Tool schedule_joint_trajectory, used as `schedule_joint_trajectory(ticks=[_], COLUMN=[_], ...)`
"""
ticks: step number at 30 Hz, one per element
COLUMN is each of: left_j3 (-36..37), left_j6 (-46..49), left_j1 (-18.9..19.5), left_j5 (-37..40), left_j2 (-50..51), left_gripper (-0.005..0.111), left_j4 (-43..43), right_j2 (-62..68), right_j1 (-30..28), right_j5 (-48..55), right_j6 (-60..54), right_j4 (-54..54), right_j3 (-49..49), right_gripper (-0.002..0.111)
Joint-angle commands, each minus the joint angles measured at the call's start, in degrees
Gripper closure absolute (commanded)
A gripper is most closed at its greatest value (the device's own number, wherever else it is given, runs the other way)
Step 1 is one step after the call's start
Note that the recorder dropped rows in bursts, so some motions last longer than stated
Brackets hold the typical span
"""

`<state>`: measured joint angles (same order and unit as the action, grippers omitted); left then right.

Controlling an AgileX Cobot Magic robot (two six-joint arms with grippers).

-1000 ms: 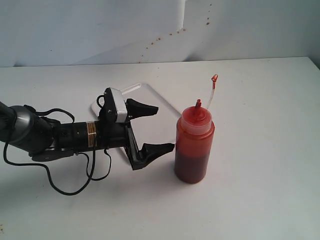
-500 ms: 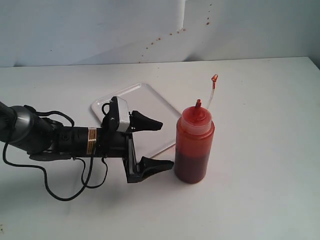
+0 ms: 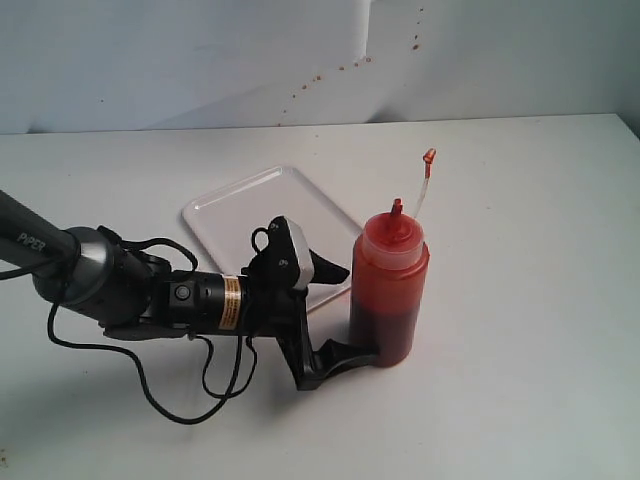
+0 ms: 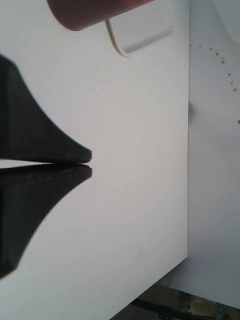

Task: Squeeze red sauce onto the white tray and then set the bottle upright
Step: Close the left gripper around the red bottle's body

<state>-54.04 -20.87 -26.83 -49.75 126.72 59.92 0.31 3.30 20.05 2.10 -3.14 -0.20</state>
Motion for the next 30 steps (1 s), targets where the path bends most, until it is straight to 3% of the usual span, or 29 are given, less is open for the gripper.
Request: schedule_joint_trajectory(ticks=[1,14,23,30], left_j3=[-0.3,-0.3,-0.4,-4.3], left_j6=[0.3,0.1,0.1,-2.8], left_j1=[-0.6,-0.9,-4.8,-5.4], left_j5=[-2.9,-3.1,-2.8,0.3], left_j2=[-0.1,0.0,0.0,2.0], left_gripper=[0.002,0.002,0.002,0.002], left_j4=[-1.2,-4.2,-4.4,-5.7], right_j2=[-0.3,-0.3,-0.3,-0.3], right_j1=[0.2,0.2,0.2,0.2], right_j5=[-0.2,-0.2,-0.2,-0.2], right_j6=[-0.1,-0.1,-0.2,-0.2], right_j4=[0.4,0.4,0.4,0.4], right_j3=[0.2,0.2,0.2,0.2], right_gripper=[0.108,0.108,0.108,0.108])
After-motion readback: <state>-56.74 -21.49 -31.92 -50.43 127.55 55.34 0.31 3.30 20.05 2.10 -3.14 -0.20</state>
